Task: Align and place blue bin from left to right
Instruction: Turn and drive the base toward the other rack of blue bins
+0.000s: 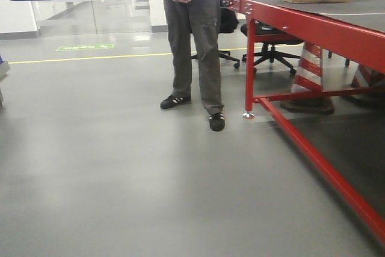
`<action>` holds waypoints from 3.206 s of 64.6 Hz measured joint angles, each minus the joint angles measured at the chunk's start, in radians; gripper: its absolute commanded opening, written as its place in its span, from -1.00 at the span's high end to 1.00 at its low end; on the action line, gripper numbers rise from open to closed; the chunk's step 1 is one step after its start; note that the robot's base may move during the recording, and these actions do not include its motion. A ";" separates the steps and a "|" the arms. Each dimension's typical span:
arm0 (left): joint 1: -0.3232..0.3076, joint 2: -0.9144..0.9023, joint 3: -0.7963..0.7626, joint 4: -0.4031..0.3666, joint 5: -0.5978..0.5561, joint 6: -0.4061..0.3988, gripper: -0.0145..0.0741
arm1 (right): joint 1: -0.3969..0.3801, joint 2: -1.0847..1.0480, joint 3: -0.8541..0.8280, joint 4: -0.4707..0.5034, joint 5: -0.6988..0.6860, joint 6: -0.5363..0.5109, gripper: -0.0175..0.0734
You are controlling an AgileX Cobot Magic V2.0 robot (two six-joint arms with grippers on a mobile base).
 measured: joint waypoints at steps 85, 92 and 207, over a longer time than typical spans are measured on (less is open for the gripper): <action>0.000 0.000 0.000 0.004 0.000 0.000 0.92 | 0.000 0.000 0.000 0.002 0.000 0.002 0.77; 0.000 0.000 0.000 0.004 0.000 0.000 0.92 | 0.000 0.000 0.000 0.002 0.000 0.002 0.77; 0.000 -0.001 0.000 -0.004 -0.004 0.000 0.92 | 0.000 0.000 0.000 0.000 0.000 0.002 0.77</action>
